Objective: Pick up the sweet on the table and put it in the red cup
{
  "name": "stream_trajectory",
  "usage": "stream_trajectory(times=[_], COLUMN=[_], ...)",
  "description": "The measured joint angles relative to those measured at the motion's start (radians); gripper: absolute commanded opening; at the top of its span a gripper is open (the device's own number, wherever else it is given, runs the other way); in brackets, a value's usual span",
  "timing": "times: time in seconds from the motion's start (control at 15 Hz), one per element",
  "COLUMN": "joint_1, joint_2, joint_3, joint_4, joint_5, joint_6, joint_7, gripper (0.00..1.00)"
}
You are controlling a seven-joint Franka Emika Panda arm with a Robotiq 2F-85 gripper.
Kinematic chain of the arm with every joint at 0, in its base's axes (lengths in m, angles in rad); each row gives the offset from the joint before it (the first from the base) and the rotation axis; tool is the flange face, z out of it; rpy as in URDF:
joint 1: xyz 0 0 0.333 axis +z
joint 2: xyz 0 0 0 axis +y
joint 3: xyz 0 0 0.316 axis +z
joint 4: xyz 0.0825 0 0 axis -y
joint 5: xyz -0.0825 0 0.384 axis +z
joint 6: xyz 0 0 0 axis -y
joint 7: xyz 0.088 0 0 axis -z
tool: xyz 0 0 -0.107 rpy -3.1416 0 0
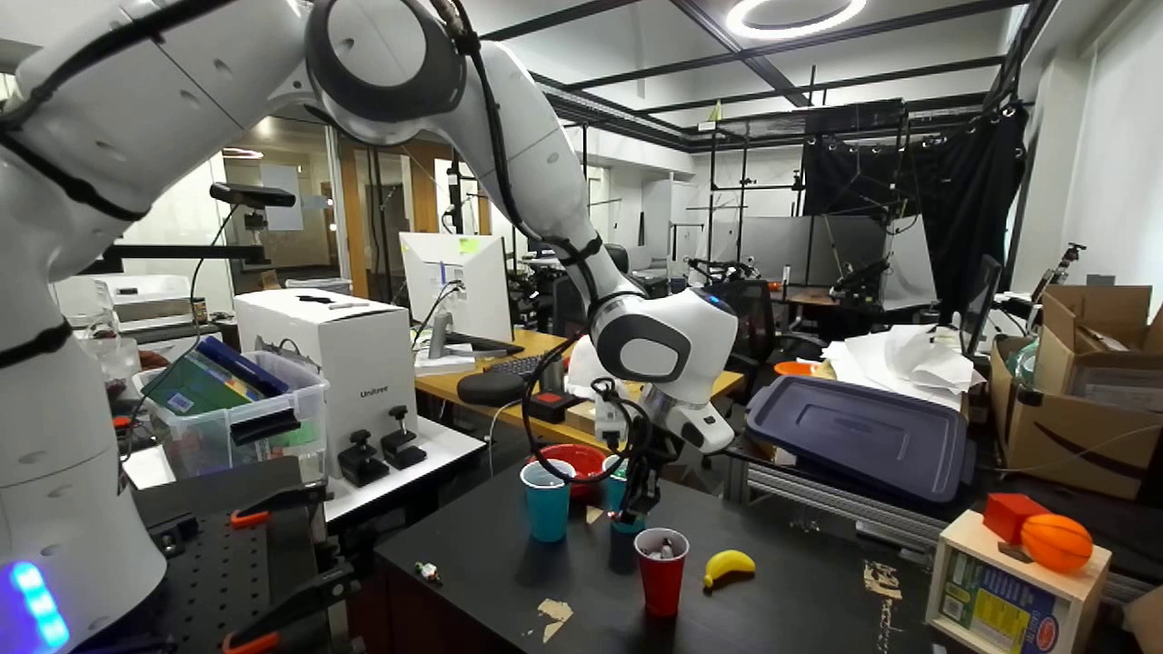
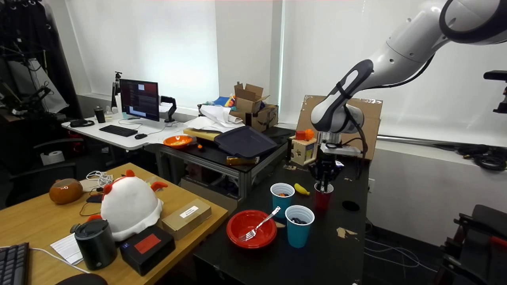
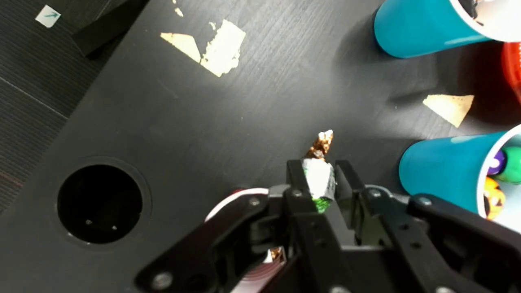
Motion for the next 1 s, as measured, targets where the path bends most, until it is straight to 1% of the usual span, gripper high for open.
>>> stream_trajectory(times=[0.33, 0.67, 0.73, 0.8, 0.93, 1.0], joint_1=[-0.026, -0.049, -0.049, -0.049, -0.048, -0.047], joint_2=[-0.002, -0.003, -0.002, -0.001, 0.000, 0.000], joint_3=[-0.021, -0.023, -0.024, -0.024, -0.023, -0.023], joint_4=[0.019, 0.038, 0.038, 0.038, 0.038, 0.037], joint_5=[0.000, 0.000, 0.000, 0.000, 0.000, 0.000], joint_6=[0.037, 0.048, 0.051, 0.056, 0.071, 0.083], joint_7=[0.000, 0.000, 0.000, 0.003, 0.003, 0.003], gripper=[0.06, 0.06, 0.48, 0.49, 0.62, 0.71])
